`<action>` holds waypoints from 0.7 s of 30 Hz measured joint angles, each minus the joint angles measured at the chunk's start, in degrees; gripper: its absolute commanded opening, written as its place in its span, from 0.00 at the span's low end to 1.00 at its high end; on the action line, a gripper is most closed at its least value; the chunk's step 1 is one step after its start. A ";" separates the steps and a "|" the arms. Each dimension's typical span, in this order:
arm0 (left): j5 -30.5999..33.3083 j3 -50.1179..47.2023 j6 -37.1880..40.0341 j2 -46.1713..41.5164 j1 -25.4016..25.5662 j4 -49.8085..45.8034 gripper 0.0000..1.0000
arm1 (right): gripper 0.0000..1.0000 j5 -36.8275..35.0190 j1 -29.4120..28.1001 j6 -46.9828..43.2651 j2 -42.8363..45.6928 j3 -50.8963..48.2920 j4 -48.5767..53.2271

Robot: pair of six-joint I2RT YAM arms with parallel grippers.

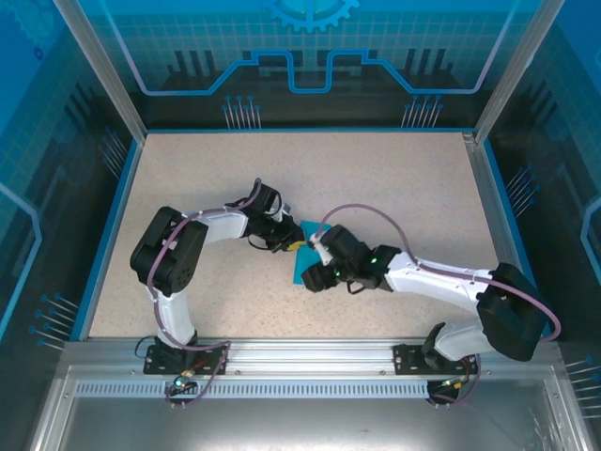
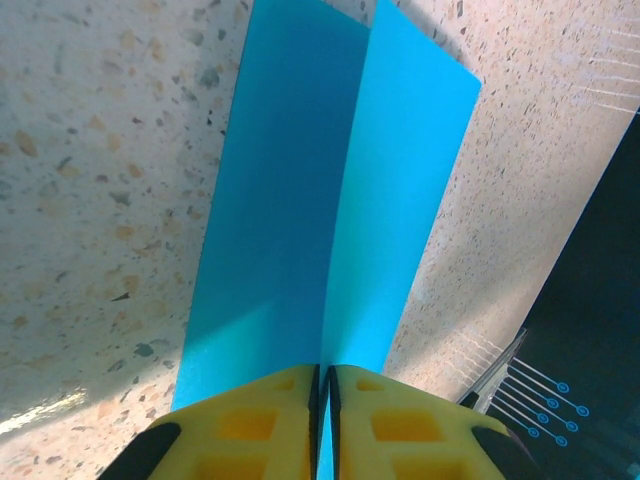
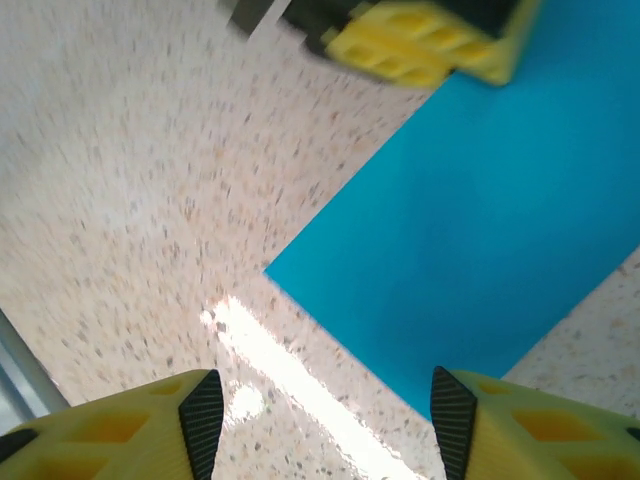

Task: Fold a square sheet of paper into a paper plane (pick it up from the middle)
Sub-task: Fold the triangle a second time at the center of the table.

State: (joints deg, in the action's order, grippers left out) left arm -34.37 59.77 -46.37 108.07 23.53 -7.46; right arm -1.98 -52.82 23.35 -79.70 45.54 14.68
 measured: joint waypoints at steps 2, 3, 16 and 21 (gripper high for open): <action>0.00 0.00 0.00 -0.04 0.00 -0.02 0.14 | 0.62 -4.63 -4.07 -1.68 -2.56 2.16 2.14; 0.00 0.00 0.00 -0.04 0.00 -0.07 0.14 | 0.63 -7.10 -5.90 -2.40 -4.66 4.07 3.52; 0.00 0.11 -0.02 -0.04 0.00 -0.26 0.14 | 0.64 -24.98 -13.16 -3.43 -17.92 13.70 10.19; 0.00 0.48 -0.04 -0.04 0.00 -0.35 0.15 | 0.63 -26.53 -13.16 -3.23 -19.50 15.04 10.40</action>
State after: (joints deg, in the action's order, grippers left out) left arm -34.37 60.25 -46.41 108.03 23.53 -7.81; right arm -28.51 -65.98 20.12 -99.20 60.58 25.08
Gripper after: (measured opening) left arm 0.144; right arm 0.635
